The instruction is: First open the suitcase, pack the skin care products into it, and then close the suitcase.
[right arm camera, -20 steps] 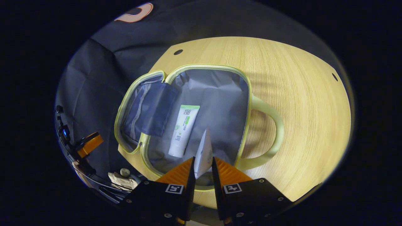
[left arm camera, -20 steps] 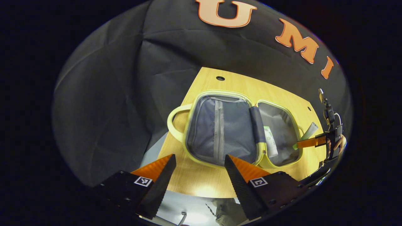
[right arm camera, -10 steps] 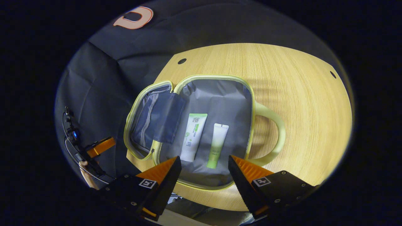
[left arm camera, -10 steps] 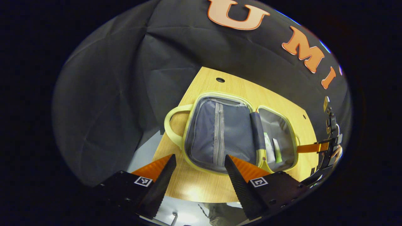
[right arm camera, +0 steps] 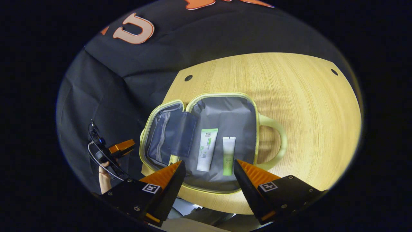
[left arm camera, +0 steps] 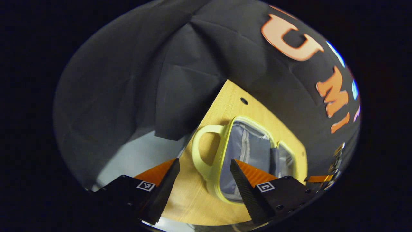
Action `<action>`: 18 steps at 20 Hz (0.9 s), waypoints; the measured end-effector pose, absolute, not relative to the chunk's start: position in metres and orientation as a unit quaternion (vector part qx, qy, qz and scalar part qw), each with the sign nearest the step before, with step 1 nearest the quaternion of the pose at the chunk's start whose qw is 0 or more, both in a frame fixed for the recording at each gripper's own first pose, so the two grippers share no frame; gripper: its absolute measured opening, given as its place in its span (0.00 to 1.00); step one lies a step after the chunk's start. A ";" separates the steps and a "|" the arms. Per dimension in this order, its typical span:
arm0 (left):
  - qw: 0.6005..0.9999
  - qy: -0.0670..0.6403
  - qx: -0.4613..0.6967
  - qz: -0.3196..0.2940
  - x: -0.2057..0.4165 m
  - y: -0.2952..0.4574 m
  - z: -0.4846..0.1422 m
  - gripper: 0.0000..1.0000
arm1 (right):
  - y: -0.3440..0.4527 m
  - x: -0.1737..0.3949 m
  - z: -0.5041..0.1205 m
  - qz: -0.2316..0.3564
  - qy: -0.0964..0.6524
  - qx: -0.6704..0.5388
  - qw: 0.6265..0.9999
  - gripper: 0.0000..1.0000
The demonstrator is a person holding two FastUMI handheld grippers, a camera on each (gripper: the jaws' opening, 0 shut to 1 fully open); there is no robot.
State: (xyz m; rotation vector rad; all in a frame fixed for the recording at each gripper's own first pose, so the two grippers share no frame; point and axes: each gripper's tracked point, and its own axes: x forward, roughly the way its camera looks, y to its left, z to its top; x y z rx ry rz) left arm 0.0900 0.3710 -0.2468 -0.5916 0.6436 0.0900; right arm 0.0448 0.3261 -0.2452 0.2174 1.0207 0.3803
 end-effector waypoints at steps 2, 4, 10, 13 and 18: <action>0.889 0.297 -0.349 0.023 0.102 0.374 -0.252 0.98 | 0.321 0.044 -0.247 0.171 0.486 0.104 0.851 0.96; 0.880 0.287 -0.378 0.017 0.113 0.383 -0.259 0.98 | 0.317 0.042 -0.249 0.163 0.489 0.102 0.851 0.96; 0.864 0.276 -0.421 -0.009 0.135 0.385 -0.282 0.95 | 0.307 0.040 -0.249 0.151 0.494 0.106 0.850 0.96; 0.850 0.289 -0.439 -0.029 0.138 0.377 -0.291 0.81 | 0.306 0.039 -0.251 0.145 0.498 0.118 0.847 0.96; 0.834 0.320 -0.449 0.023 0.147 0.374 -0.314 0.10 | 0.304 0.042 -0.248 0.146 0.496 0.128 0.846 0.95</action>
